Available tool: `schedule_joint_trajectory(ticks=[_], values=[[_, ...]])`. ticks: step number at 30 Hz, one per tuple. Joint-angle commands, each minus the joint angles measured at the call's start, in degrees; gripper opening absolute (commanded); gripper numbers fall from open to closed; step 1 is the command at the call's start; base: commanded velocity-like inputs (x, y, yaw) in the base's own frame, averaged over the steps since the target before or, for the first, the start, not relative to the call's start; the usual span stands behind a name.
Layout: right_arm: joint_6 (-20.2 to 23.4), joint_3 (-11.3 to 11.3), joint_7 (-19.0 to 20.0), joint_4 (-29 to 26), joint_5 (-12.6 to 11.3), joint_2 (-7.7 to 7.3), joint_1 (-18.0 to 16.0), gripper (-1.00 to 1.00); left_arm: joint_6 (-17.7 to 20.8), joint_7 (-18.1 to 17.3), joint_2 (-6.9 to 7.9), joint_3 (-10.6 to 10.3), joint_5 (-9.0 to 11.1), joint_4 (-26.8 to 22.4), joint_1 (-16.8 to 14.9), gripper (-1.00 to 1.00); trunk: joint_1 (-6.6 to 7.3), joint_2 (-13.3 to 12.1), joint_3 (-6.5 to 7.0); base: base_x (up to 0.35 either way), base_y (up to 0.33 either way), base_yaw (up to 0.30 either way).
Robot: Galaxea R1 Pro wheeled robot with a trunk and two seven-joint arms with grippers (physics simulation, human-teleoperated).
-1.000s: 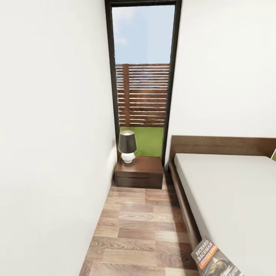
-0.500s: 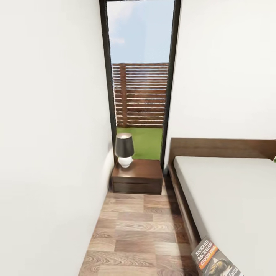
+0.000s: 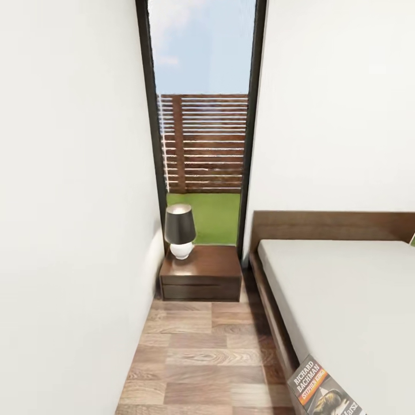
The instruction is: In the bedroom, move the book from the bed onto either nightstand, and place the two sandals side by side next to the bed.
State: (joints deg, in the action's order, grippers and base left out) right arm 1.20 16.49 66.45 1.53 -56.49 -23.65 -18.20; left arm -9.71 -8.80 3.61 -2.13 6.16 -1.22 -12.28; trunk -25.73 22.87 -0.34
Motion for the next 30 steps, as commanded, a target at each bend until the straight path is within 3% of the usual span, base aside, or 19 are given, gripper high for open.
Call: schedule_joint_trajectory(ticks=[1,30], values=[[0.1,0.2,0.3,0.1,-0.6,0.01,-0.1,-1.00,-0.1,-0.3,0.02,-0.2,0.6,0.1,0.0,1.00,-0.06,0.1,-0.03,0.325,0.000,-0.001],[0.1,0.2,0.1,0.2,-0.6,0.01,-0.1,-1.00,-0.1,-0.3,0.00,-0.2,0.6,0.1,0.0,1.00,-0.06,0.1,-0.03,0.325,0.000,0.000]])
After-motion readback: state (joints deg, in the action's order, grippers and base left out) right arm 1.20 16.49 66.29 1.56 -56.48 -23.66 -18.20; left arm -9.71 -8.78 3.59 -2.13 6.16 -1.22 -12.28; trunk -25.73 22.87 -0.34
